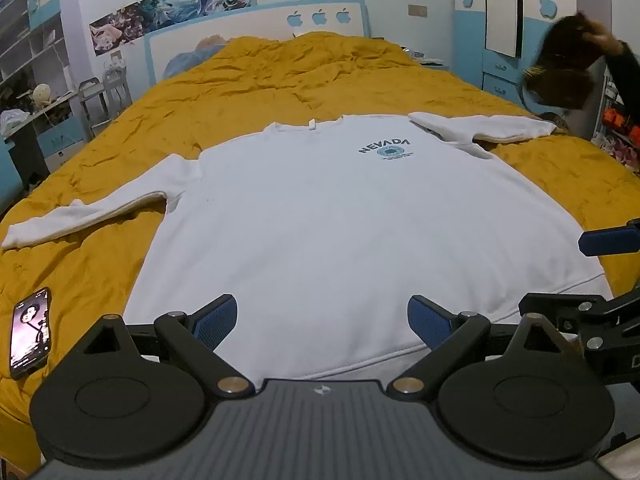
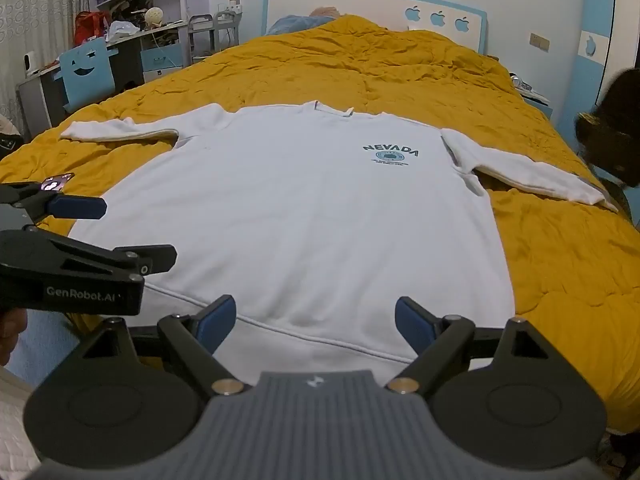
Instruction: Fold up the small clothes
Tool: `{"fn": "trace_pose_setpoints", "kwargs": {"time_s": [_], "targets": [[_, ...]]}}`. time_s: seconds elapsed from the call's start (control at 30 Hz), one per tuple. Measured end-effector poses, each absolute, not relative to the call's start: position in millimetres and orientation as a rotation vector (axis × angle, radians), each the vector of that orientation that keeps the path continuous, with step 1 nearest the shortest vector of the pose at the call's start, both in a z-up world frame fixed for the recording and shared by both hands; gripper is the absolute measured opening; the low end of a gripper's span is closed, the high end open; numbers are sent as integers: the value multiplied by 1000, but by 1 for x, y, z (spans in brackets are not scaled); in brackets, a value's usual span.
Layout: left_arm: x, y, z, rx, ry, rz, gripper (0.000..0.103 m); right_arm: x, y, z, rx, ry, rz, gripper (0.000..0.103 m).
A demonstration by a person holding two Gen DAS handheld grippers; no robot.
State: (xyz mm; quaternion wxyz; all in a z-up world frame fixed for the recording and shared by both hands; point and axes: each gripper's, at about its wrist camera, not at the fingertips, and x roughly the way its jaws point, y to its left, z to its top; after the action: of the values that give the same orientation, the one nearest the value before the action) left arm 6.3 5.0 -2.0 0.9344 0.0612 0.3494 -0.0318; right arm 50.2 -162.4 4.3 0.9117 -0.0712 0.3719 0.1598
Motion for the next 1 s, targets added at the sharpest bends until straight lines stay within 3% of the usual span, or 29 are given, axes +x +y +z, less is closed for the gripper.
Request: {"fn": "trace_pose_setpoints", "kwargs": {"time_s": [1.0], "targets": [[3, 2, 0, 135, 706, -67, 103, 48, -160, 6, -152, 766, 329, 83]]}}
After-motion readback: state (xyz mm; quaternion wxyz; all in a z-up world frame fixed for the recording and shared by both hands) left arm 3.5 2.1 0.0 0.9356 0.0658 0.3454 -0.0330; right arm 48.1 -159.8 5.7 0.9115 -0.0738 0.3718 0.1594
